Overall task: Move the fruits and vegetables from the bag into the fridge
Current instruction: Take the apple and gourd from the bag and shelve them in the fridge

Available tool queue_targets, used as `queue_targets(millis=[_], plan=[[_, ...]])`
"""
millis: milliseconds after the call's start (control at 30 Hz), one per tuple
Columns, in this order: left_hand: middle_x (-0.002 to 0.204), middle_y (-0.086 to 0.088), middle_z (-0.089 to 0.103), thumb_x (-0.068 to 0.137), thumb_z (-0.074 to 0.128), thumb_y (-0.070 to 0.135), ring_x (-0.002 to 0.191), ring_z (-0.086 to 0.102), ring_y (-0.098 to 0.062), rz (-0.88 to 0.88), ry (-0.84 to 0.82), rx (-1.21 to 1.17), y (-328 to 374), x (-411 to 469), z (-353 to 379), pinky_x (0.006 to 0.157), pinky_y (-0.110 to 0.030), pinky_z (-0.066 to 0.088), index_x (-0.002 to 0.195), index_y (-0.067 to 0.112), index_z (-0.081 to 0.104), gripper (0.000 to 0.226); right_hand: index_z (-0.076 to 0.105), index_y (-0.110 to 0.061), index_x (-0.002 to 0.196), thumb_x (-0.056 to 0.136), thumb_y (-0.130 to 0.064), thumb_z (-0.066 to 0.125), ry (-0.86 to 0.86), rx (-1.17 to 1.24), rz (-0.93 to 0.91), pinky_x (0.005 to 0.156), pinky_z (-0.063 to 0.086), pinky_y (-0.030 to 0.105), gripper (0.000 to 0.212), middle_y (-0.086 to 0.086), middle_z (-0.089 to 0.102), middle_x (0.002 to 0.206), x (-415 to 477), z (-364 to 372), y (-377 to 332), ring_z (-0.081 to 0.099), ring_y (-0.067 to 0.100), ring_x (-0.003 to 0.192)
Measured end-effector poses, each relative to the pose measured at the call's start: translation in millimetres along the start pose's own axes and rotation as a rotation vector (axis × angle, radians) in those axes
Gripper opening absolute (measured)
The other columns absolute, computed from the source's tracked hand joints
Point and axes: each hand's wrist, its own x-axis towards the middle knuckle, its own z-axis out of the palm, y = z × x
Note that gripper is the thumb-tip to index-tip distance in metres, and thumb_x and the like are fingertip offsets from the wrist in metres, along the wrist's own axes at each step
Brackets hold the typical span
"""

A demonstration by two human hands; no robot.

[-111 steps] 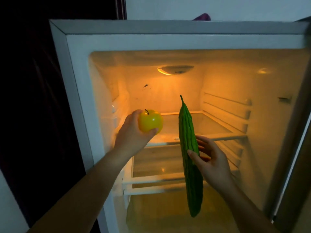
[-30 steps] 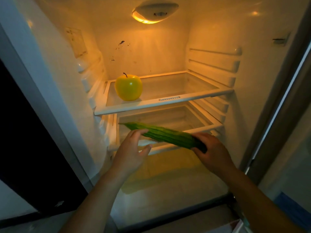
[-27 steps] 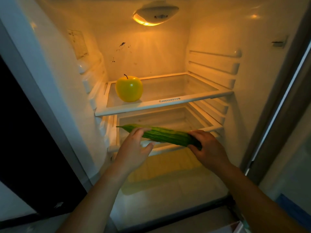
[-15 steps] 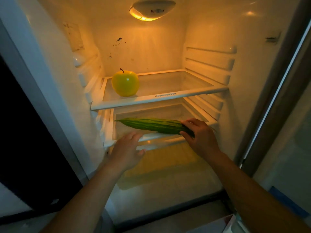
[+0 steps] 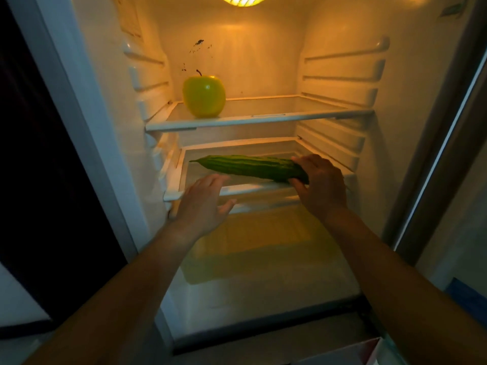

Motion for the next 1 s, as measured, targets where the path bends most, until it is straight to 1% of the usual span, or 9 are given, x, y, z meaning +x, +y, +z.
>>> queue_targets(millis=[100, 233, 400, 500, 600, 700, 800, 900, 1000], plan=[[0.136, -0.002, 0.046, 0.089, 0.053, 0.044, 0.125, 0.043, -0.021, 0.027, 0.02, 0.01, -5.4, 6.3, 3.1, 0.1, -0.035, 0.037, 0.136, 0.018, 0.041, 0.055, 0.063, -0.014, 0.113, 0.077, -0.024, 0.072, 0.031, -0.026, 0.01, 0.084, 0.046, 0.042, 0.038, 0.009, 0.065, 0.11, 6.3, 9.8, 2.7, 0.058, 0.033, 0.1], [0.137, -0.001, 0.047, 0.09, 0.051, 0.045, 0.126, 0.043, -0.02, 0.019, 0.006, -0.012, -7.2, 12.6, 2.0, 0.101, -0.034, 0.037, 0.135, 0.019, 0.042, 0.052, 0.059, -0.023, 0.121, 0.079, -0.032, 0.069, -0.009, -0.067, 0.092, 0.087, 0.044, 0.046, 0.044, 0.008, 0.058, 0.12, 1.2, 10.0, 9.5, 0.053, 0.032, 0.11], [0.132, -0.003, 0.05, 0.092, 0.049, 0.043, 0.122, 0.046, -0.021, 0.004, -0.014, -0.073, -5.1, 29.8, -1.1, 0.096, -0.033, 0.04, 0.132, 0.018, 0.046, 0.047, 0.056, -0.02, 0.127, 0.082, -0.02, 0.067, -0.103, 0.019, 0.103, 0.086, 0.045, 0.041, 0.047, 0.014, 0.054, 0.119, -3.3, -0.5, 15.5, 0.051, 0.034, 0.108], [0.128, -0.004, 0.054, 0.094, 0.042, 0.046, 0.116, 0.05, -0.023, -0.012, -0.067, -0.056, -7.9, 33.3, 3.8, 0.089, -0.034, 0.042, 0.128, 0.018, 0.05, 0.045, 0.057, -0.021, 0.126, 0.084, -0.023, 0.065, -0.128, 0.028, 0.157, 0.084, 0.045, 0.04, 0.043, 0.012, 0.055, 0.117, -1.0, -2.7, 14.0, 0.05, 0.032, 0.108], [0.114, -0.004, 0.061, 0.091, 0.025, 0.051, 0.1, 0.057, -0.024, 0.025, -0.062, 0.011, -7.3, 29.1, 10.6, 0.075, -0.034, 0.046, 0.116, 0.018, 0.059, 0.053, 0.059, -0.019, 0.123, 0.084, -0.026, 0.065, -0.08, -0.001, 0.26, 0.08, 0.046, 0.042, 0.041, 0.012, 0.057, 0.112, -1.6, -3.7, 13.8, 0.052, 0.033, 0.104], [0.108, -0.005, 0.062, 0.091, 0.025, 0.047, 0.094, 0.058, -0.025, 0.033, -0.051, 0.033, -7.6, 30.1, 10.4, 0.07, -0.035, 0.049, 0.109, 0.017, 0.06, 0.049, 0.058, -0.017, 0.124, 0.084, -0.027, 0.065, -0.062, 0.02, 0.344, 0.079, 0.047, 0.041, 0.042, 0.012, 0.055, 0.113, -1.3, -3.4, 8.5, 0.053, 0.032, 0.103], [0.111, -0.003, 0.06, 0.09, 0.024, 0.049, 0.098, 0.057, -0.025, 0.03, -0.078, 0.049, -8.0, 31.1, 9.2, 0.071, -0.035, 0.049, 0.109, 0.02, 0.058, 0.049, 0.057, -0.016, 0.125, 0.083, -0.028, 0.066, -0.076, 0.064, 0.333, 0.079, 0.046, 0.036, 0.044, 0.012, 0.052, 0.116, -1.3, -3.7, 3.9, 0.052, 0.029, 0.106], [0.112, -0.003, 0.06, 0.089, 0.025, 0.052, 0.101, 0.056, -0.025, 0.018, -0.1, 0.04, -6.0, 33.6, 8.2, 0.074, -0.035, 0.048, 0.109, 0.02, 0.058, 0.05, 0.054, -0.014, 0.128, 0.083, -0.02, 0.067, -0.113, 0.134, 0.287, 0.086, 0.046, 0.038, 0.048, 0.013, 0.05, 0.122, -4.4, -6.5, 5.0, 0.05, 0.03, 0.111], [0.121, -0.002, 0.058, 0.093, 0.036, 0.048, 0.107, 0.055, -0.023, -0.009, -0.107, 0.008, -3.0, 41.1, 9.5, 0.08, -0.034, 0.045, 0.122, 0.02, 0.054, 0.044, 0.056, -0.007, 0.125, 0.081, -0.01, 0.068, -0.082, 0.186, 0.257, 0.094, 0.044, 0.039, 0.045, 0.016, 0.051, 0.123, -6.5, -7.8, 7.9, 0.051, 0.032, 0.114]])
